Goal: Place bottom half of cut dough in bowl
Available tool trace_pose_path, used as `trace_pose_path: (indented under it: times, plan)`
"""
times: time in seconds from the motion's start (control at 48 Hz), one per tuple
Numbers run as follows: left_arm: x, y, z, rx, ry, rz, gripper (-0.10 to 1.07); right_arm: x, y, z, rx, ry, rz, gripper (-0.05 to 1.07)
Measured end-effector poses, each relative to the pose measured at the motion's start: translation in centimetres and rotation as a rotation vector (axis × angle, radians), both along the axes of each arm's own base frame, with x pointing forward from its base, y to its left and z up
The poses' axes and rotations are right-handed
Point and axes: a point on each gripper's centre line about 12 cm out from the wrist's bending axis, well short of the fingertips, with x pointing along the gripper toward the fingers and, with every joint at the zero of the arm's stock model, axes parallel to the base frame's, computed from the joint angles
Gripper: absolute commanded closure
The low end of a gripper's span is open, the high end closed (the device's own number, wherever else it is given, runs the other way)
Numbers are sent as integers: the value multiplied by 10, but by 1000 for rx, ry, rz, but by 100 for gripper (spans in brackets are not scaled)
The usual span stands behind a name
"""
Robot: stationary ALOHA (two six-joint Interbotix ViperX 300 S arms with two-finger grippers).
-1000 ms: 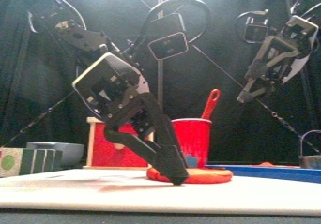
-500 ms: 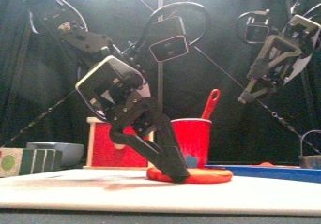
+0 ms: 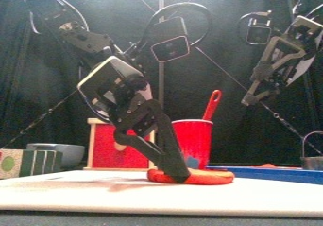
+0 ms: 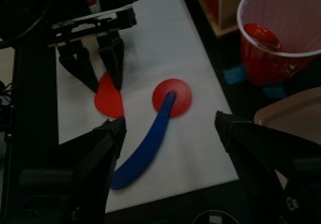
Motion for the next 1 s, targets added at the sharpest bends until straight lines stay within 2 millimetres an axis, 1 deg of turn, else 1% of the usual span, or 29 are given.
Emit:
trace_pose_path:
  times: [0.083, 0.125, 0.271, 0.354, 0.479, 0.583, 0.729, 0.896, 1.0]
  plan:
    - [1, 1, 7, -2, -20, 3, 22, 0, 0, -1, -1, 6, 1, -1]
    - [2, 2, 15, -6, -42, 7, 22, -1, 0, -1, 1, 9, 1, -1]
    - [5, 4, 56, -23, -155, 15, 22, -1, 0, -2, 2, 21, 0, -1]
    - [1, 5, 77, -32, -215, 20, 22, -2, 0, -2, 1, 24, 2, -1]
    - [-11, 10, 100, -36, -283, 29, 22, -2, 0, -3, -1, 28, 3, -1]
    - [-27, 20, 115, -36, -338, 49, 22, -1, 0, -2, -4, 26, 4, -1]
    - [-56, 45, 132, -39, -419, 120, 22, -2, 0, -3, -4, 28, 4, -1]
    - [-95, 75, 141, -46, -490, 228, 22, -2, 0, -2, -5, 31, 5, -1]
    - [-120, 92, 143, -51, -530, 298, 22, -2, 0, -3, -5, 37, 6, -1]
